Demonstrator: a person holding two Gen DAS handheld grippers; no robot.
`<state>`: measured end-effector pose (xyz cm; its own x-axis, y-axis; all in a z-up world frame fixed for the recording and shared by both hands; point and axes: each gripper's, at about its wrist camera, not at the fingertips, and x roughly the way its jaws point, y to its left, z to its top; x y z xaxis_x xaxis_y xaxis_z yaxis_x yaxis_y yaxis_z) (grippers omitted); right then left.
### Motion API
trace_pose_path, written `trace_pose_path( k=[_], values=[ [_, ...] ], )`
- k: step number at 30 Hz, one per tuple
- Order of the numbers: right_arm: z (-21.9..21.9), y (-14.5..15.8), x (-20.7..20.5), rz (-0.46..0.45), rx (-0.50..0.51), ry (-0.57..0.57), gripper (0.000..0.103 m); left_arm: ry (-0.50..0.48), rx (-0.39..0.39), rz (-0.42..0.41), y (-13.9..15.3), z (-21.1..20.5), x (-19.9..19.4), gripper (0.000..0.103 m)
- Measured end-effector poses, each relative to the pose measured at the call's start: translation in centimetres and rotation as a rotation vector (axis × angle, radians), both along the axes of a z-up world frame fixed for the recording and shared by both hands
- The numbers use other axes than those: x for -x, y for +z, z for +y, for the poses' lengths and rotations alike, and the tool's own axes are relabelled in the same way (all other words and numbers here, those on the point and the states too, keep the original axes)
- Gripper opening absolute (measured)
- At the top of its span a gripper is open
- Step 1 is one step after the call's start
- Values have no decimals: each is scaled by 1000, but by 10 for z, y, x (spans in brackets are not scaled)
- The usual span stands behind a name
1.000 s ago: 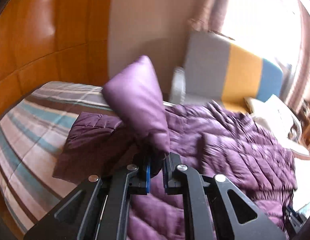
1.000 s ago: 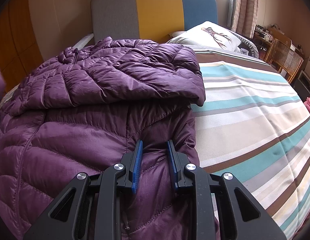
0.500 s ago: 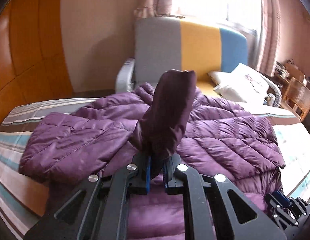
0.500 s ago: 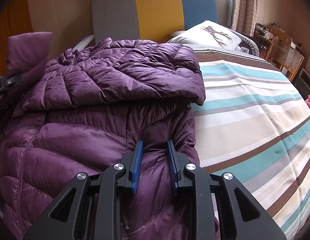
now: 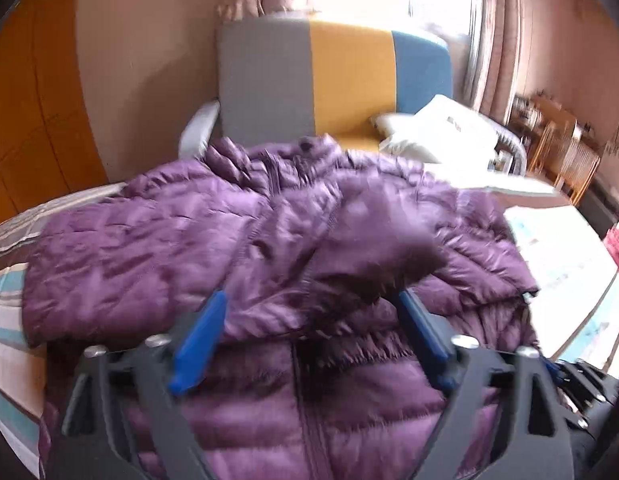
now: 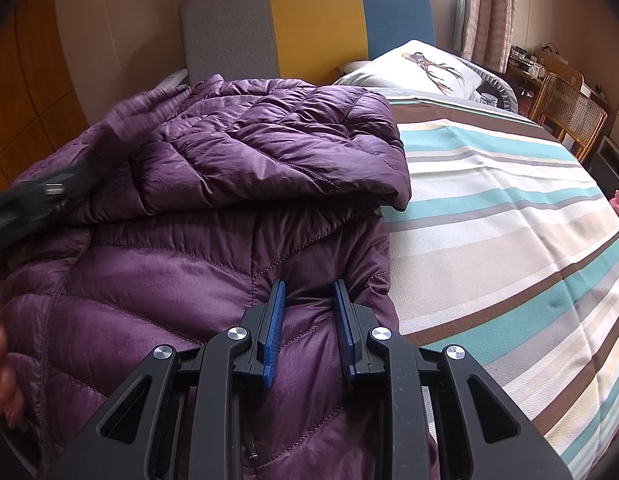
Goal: Fold large clothes
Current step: 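Fold the held sleeve across the jacket body with the left tool and release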
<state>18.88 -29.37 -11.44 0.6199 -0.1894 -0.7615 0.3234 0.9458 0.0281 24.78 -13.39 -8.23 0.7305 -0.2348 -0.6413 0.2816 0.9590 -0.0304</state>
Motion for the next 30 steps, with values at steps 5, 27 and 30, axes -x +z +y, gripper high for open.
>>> trace_pose_path(
  k=[5,27,30],
  values=[
    [0,0,-1,1,2,0,24,-3,14,-24,10,33,21,87],
    [69,68,-60,-122,-3,247,24,219,165,41,-3,158,-14,72],
    [79,62,-90,-108,-11,266,24,246,135,-8,7,164,-17,72]
  ],
)
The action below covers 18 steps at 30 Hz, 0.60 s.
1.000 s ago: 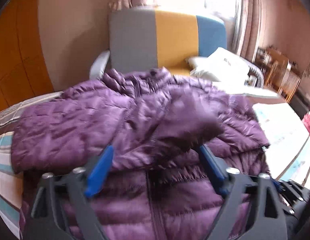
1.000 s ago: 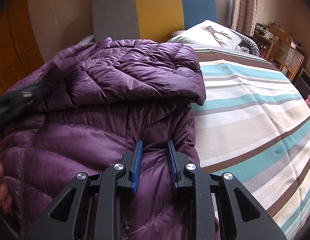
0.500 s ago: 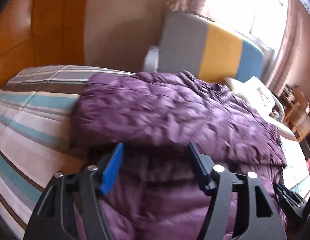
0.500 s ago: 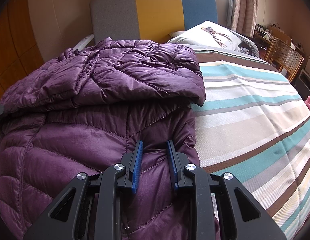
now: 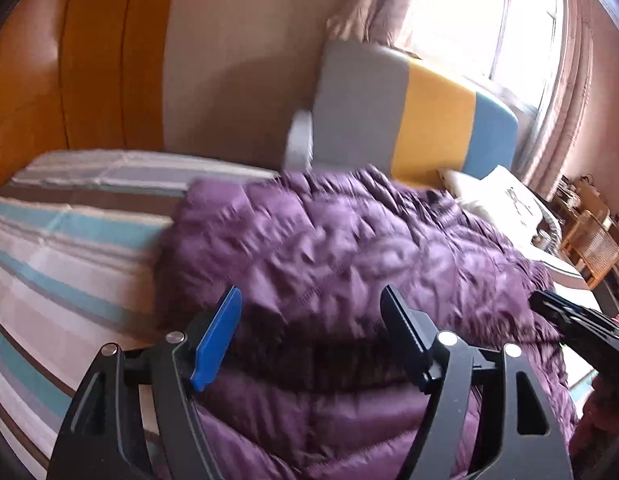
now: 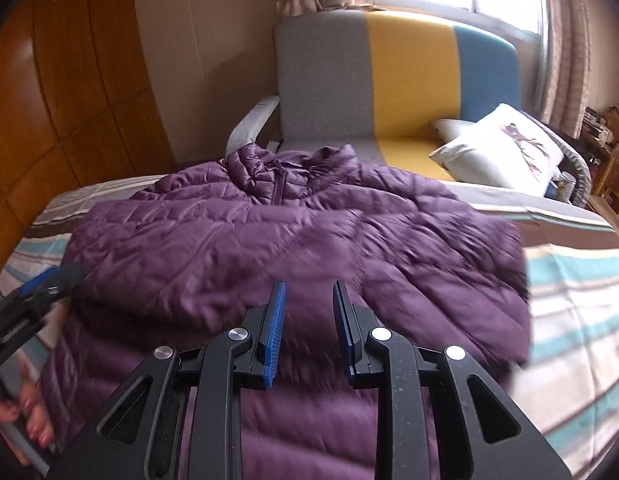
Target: Fold large clothes
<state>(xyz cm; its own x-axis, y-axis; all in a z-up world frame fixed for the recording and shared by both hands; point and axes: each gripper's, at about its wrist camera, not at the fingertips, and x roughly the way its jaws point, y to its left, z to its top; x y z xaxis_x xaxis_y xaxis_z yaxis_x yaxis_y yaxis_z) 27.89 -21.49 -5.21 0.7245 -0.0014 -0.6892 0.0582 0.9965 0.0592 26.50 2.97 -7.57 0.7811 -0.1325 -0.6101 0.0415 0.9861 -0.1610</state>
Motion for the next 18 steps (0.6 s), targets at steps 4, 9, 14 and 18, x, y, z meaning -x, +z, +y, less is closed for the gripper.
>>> trace_pose_path(
  k=[4,9,14,18],
  values=[
    [2,-21,-32,71,66,-13,24,51,-70,43,-10,9,-22,71],
    [-22,-53,-40,124,59,-52,24,60,-108,148,-44,15,-49,73],
    [-23,-62,-37,100,48,-62,24,37,-144,173,-57,13,-59,74],
    [-22,-61,-38,109,41,-58,25,33,-169,176,-59,9,-59,74]
  ],
)
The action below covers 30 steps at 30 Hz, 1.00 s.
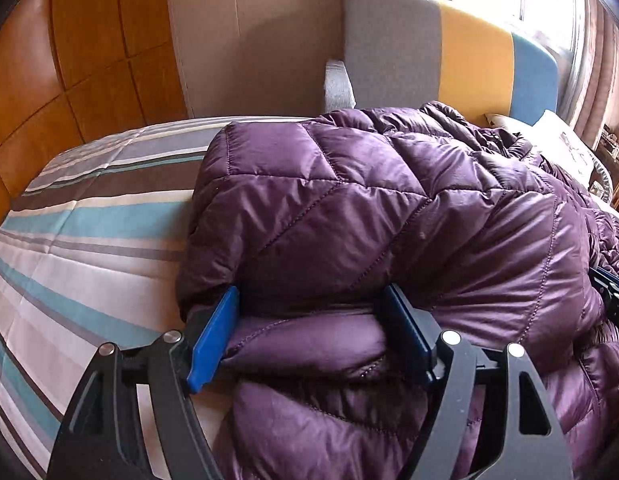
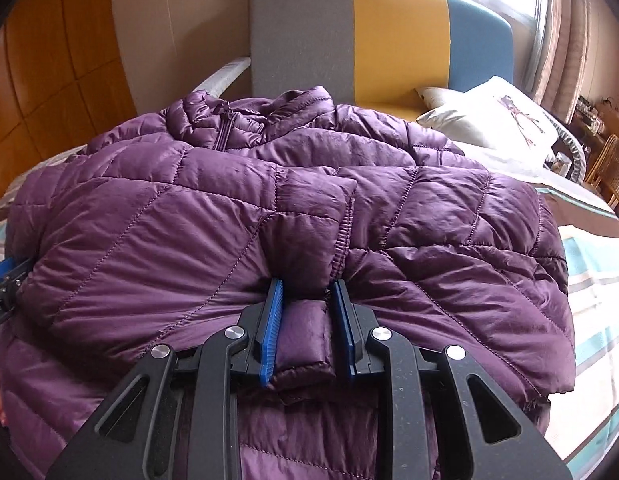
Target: Fold large clothes
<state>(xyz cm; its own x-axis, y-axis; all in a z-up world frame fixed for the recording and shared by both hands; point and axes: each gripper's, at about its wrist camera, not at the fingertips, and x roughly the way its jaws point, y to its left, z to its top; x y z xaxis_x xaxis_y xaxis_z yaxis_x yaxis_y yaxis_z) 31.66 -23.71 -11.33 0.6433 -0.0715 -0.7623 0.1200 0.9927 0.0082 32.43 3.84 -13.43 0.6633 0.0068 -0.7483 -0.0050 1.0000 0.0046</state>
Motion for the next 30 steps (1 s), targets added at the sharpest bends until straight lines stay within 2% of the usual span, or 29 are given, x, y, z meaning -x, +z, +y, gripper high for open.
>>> trace_pose_path(
  k=[2,4,5,6,9,13,15,22,25,30],
  values=[
    [-2,8,2,0,-14,-4,29,-5,11,-1,4,2,4,78],
    [-5,20,8,-13,-22,-15,41,-18,5,-10,11,3,16,89],
    [-5,29,18,-37,-34,-12,43,-17,1,-25,15,5,25,95],
    [-5,33,24,-45,-37,-6,43,-20,6,-33,18,6,33,96],
    [-3,44,47,-33,-22,15,43,-40,32,-21,21,12,56,97],
    [-4,42,85,5,-21,13,43,-55,38,30,13,21,85,97],
    [-9,41,106,9,-42,9,43,-93,37,46,8,24,101,98],
    [-33,35,182,29,-87,-33,43,-109,63,51,2,47,157,98],
    [-45,34,208,32,-83,-62,43,-115,68,52,-1,56,175,96],
    [-68,32,251,35,-96,-114,43,-175,85,41,-1,68,206,81]
  ],
)
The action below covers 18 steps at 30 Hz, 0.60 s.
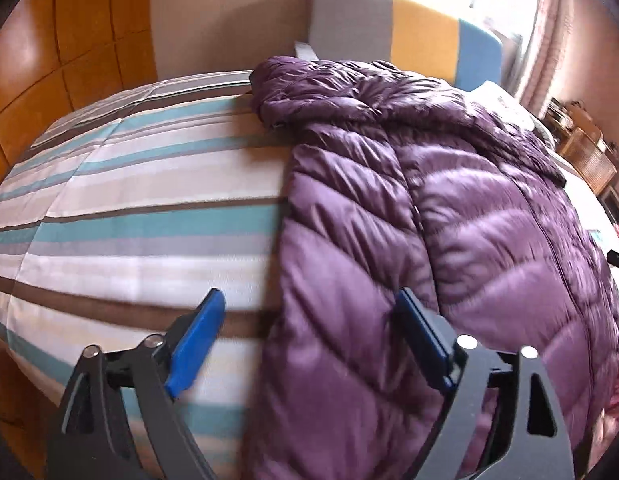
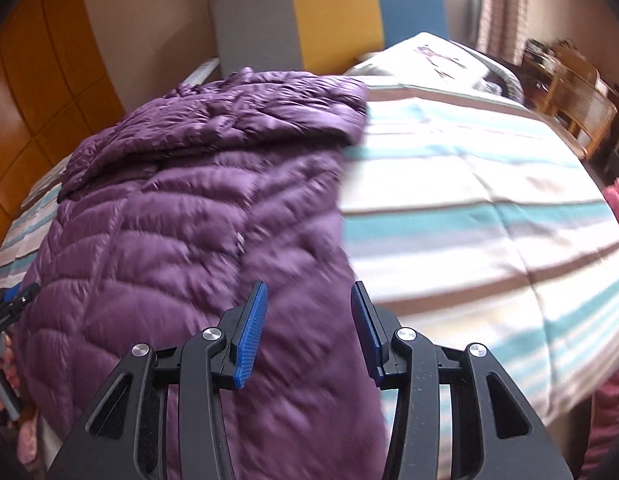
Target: Fold large clothes
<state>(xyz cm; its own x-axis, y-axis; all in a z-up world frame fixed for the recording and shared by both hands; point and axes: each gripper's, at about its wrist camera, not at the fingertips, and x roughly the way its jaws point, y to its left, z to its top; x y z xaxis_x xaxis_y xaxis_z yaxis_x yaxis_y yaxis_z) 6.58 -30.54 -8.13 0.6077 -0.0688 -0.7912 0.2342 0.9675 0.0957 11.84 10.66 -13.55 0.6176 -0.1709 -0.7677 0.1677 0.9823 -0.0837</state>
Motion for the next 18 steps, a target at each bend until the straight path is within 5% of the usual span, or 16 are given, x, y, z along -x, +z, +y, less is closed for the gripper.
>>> trace_pose_path(
  k=[8,18],
  values=[
    [-10,-14,41,17,-69,-2,43,-29,48,29,7,4,18,67],
    [-21,-32,81,42,-251,-5,43,-112,64,59,6,5,43,65]
  ],
)
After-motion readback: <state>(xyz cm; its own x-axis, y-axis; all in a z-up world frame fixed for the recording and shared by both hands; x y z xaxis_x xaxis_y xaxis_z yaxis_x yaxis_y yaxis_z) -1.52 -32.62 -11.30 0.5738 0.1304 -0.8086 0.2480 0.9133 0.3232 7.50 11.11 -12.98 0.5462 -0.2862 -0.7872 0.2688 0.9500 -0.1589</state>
